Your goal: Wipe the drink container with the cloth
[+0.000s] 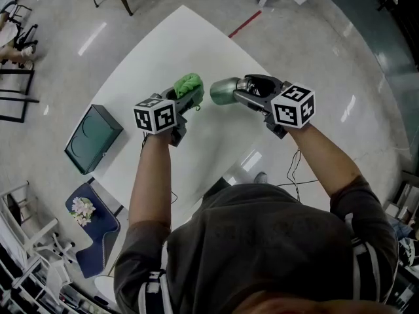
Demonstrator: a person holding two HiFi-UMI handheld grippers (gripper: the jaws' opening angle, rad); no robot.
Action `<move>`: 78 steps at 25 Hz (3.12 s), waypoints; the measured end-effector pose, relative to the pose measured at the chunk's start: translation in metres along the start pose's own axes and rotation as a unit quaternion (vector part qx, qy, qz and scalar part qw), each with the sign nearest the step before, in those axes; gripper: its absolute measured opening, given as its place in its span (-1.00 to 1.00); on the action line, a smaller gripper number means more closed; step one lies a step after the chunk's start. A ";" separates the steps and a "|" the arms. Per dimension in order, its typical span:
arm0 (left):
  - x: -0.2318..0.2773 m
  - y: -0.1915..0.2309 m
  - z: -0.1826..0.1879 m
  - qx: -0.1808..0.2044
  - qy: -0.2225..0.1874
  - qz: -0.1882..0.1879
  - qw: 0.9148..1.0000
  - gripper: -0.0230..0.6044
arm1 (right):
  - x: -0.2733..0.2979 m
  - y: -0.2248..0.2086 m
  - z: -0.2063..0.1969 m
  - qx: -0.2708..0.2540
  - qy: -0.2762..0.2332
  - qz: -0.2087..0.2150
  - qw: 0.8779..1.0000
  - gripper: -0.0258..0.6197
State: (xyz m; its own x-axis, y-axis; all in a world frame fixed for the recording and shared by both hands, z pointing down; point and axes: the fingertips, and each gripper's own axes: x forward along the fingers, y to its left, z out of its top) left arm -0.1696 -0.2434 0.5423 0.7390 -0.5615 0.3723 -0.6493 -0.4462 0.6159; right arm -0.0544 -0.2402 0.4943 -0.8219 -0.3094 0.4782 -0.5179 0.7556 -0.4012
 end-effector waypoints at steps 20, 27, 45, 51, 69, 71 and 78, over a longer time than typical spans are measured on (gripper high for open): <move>0.045 -0.037 -0.023 0.045 0.158 -0.165 0.973 -0.49 | 0.025 0.095 -0.065 -0.465 0.143 0.105 0.867 -0.13; 0.068 -0.062 -0.053 -0.048 0.256 -0.301 0.917 -0.49 | 0.048 0.105 -0.101 -0.479 0.166 0.147 0.849 -0.13; 0.093 -0.009 -0.095 0.115 0.305 -0.133 0.936 -0.53 | 0.051 0.081 -0.097 -0.396 0.165 0.108 0.897 -0.13; 0.019 -0.007 -0.047 0.038 0.120 -0.067 0.990 -0.52 | 0.052 0.079 -0.095 -0.386 0.150 0.086 0.906 -0.10; -0.066 -0.091 -0.087 -0.087 -0.041 -0.002 0.995 -0.52 | -0.020 0.041 -0.066 -0.356 0.064 0.095 0.927 0.36; -0.058 -0.105 -0.113 -0.113 -0.035 0.000 0.993 -0.52 | -0.027 0.044 -0.058 -0.364 0.059 0.115 0.922 0.34; 0.028 -0.142 -0.157 -0.172 -0.069 -0.004 0.983 -0.52 | -0.013 0.057 -0.007 -0.398 0.045 0.156 0.903 0.27</move>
State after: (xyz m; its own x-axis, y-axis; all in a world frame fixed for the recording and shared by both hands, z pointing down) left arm -0.0287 -0.0863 0.5746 0.6978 -0.6580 0.2832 -0.5264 -0.2029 0.8257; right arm -0.0717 -0.1891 0.4712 -0.8575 0.0108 0.5143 0.0991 0.9845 0.1445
